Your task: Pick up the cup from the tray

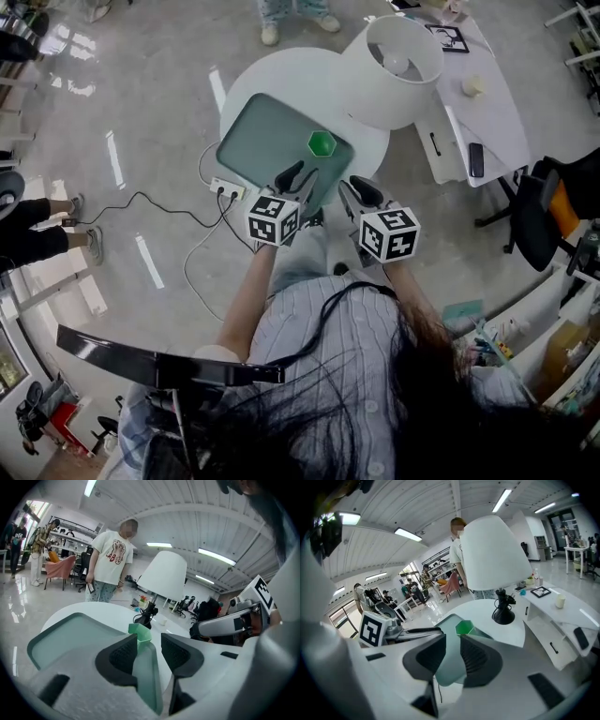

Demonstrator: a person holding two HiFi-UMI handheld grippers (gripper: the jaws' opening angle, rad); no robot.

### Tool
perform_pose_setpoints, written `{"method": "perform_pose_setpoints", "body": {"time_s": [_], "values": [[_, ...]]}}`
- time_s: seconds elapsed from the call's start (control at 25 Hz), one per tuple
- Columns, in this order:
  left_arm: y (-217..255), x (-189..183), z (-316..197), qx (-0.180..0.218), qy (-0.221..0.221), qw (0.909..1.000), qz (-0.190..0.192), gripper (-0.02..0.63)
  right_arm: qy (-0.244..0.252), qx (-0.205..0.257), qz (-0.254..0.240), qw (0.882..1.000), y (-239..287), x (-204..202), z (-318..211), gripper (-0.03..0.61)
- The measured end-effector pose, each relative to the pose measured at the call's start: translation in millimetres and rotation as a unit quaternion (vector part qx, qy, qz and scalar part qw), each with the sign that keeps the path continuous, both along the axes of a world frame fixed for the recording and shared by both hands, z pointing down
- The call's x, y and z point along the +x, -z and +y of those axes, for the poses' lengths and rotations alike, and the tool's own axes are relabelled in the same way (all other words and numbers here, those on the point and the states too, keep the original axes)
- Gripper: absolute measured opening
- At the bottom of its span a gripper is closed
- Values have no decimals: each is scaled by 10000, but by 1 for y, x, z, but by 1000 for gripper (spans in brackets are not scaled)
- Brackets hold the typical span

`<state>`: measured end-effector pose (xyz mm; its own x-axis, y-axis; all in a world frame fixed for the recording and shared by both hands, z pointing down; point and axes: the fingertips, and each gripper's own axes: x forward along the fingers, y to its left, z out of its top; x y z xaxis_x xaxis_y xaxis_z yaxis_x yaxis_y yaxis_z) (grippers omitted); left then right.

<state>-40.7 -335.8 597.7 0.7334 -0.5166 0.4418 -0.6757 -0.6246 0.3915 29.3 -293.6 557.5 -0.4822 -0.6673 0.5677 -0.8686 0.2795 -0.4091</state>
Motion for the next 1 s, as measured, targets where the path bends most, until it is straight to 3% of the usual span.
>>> {"method": "perform_pose_setpoints", "body": {"time_s": [0.2, 0.4, 0.6, 1.0], "values": [[-28, 2, -18, -285, -83, 9996, -35, 210, -1, -172, 41, 9998, -11, 2, -3, 109], [-61, 16, -25, -431, -691, 9953, -520, 315, -106, -305, 79, 9994, -18, 12, -8, 109], [-81, 25, -32, -361, -993, 9915, -763, 353, -217, -430, 114, 9988, -25, 21, -7, 109], [-100, 43, -48, -125, -1467, 9830, -1098, 356, -470, -673, 216, 9964, -37, 39, 7, 109]]}}
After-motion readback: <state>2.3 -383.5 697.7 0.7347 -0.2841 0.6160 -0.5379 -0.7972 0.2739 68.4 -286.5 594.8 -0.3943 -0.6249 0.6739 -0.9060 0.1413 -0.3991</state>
